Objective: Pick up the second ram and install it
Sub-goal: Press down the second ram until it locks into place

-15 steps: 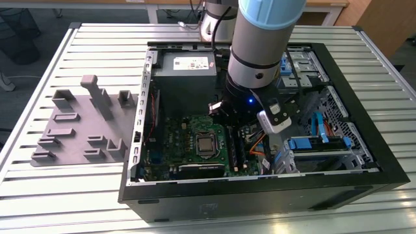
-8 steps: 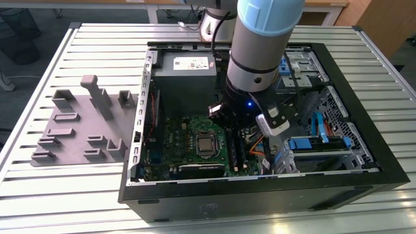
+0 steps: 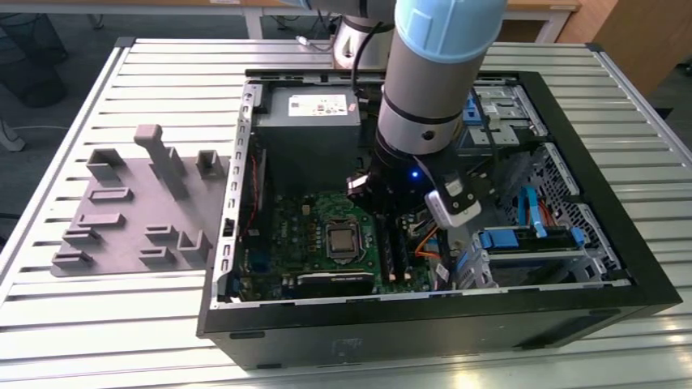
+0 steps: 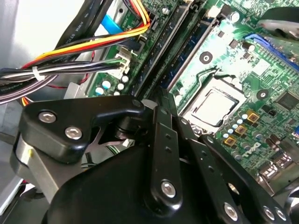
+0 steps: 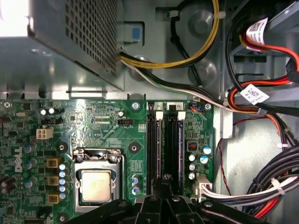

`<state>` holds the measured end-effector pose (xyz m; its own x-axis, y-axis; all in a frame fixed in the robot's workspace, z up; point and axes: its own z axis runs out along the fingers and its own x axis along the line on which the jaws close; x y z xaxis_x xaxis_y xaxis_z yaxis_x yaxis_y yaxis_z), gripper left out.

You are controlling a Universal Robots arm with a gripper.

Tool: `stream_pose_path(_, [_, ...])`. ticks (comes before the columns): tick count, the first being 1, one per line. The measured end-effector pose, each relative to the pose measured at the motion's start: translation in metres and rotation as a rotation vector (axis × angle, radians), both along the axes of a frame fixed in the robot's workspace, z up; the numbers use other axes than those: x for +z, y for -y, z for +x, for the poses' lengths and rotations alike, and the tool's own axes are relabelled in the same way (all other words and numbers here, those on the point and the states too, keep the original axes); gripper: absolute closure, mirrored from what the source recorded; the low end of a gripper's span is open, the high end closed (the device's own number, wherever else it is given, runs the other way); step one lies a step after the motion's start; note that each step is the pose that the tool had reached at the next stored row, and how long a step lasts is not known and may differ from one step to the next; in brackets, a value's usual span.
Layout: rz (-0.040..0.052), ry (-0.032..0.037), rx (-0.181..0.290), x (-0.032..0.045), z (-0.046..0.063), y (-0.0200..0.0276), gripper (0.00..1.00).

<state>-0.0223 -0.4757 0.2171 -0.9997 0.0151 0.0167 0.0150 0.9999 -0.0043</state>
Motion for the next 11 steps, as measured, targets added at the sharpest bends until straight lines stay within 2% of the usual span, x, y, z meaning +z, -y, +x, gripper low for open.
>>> stream_pose_path(1, [0.002,0.0005,0.0,0.0021,0.0001,-0.0002,0.89])
stream_pose_path(4, [-0.0003,-0.0003,0.0,0.0081,-0.0001,0.0003,0.89])
stream_pose_path(11, [-0.0002,-0.0005,0.0,0.0091,-0.0002,0.0003,0.89])
